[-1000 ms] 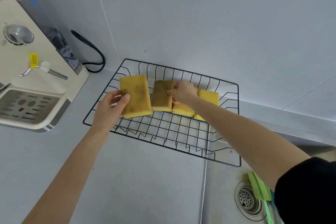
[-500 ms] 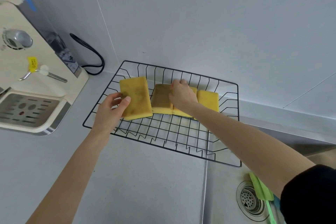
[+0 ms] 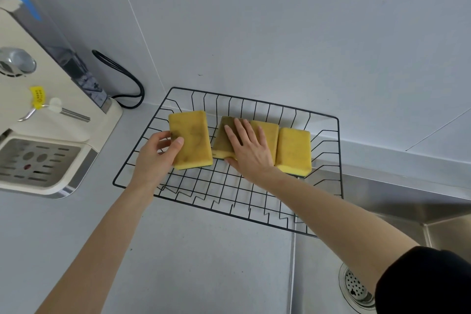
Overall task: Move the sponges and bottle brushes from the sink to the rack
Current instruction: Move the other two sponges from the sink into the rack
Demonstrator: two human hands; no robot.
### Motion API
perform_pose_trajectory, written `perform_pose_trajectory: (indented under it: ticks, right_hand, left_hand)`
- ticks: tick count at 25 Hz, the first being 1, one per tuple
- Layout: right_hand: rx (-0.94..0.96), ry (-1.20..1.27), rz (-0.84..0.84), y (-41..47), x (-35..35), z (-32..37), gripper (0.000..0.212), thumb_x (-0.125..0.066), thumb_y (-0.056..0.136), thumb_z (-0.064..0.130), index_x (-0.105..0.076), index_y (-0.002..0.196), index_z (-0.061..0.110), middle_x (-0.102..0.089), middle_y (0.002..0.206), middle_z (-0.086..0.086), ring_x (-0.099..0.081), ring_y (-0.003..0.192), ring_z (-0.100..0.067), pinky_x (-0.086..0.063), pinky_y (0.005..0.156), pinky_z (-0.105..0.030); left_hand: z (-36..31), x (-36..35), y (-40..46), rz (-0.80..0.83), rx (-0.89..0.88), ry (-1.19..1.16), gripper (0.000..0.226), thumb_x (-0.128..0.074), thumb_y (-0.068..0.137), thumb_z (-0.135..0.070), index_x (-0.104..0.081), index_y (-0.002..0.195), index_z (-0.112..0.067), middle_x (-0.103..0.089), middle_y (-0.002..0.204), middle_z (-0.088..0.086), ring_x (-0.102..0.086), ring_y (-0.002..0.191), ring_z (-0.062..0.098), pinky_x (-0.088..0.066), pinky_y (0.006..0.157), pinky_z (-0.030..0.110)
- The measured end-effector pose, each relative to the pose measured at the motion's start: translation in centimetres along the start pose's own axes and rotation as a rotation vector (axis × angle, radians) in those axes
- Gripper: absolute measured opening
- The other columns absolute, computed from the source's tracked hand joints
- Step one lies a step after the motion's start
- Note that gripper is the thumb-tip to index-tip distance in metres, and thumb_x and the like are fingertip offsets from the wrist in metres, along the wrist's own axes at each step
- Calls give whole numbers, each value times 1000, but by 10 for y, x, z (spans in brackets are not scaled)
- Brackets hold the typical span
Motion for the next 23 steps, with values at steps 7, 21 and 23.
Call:
perform_pose_trajectory:
  ticks: [7,21,23]
  right_hand:
    - [20,10,-20,0,-5,-2,76,-44,91,46,-4,150,18,-4,160,-10,-1,148,-27,-1,119,-48]
    - [32,-16,-81,1,-12,-1,75,-46,90,46,-11,149,16,-11,159,-13,-9,147,-31,-5,118,-51]
    - [30,-31,-94,2,-13,0,75,-46,90,46,-12,149,16,-13,158,-13,-11,147,-31,-6,118,-51]
  left_hand:
    - [-9,-14,25,-48,-151,374,43,-46,92,-25,-42,130,-6,-53,132,13,-54,112,31,-39,86,32]
    - [2,-49,54,147,-188,559,58,-51,90,-27,-29,140,-10,-43,140,18,-41,129,33,-33,106,40]
    - [4,-52,53,167,-195,578,62,-55,87,-28,-27,140,-10,-39,141,20,-38,131,33,-31,107,40]
Point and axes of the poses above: each hand's wrist, its own y-axis towards the middle knuckle, its own x-axis out of the back of the hand, z = x × y, the point moved 1 cm from there along y, towards the middle knuckle
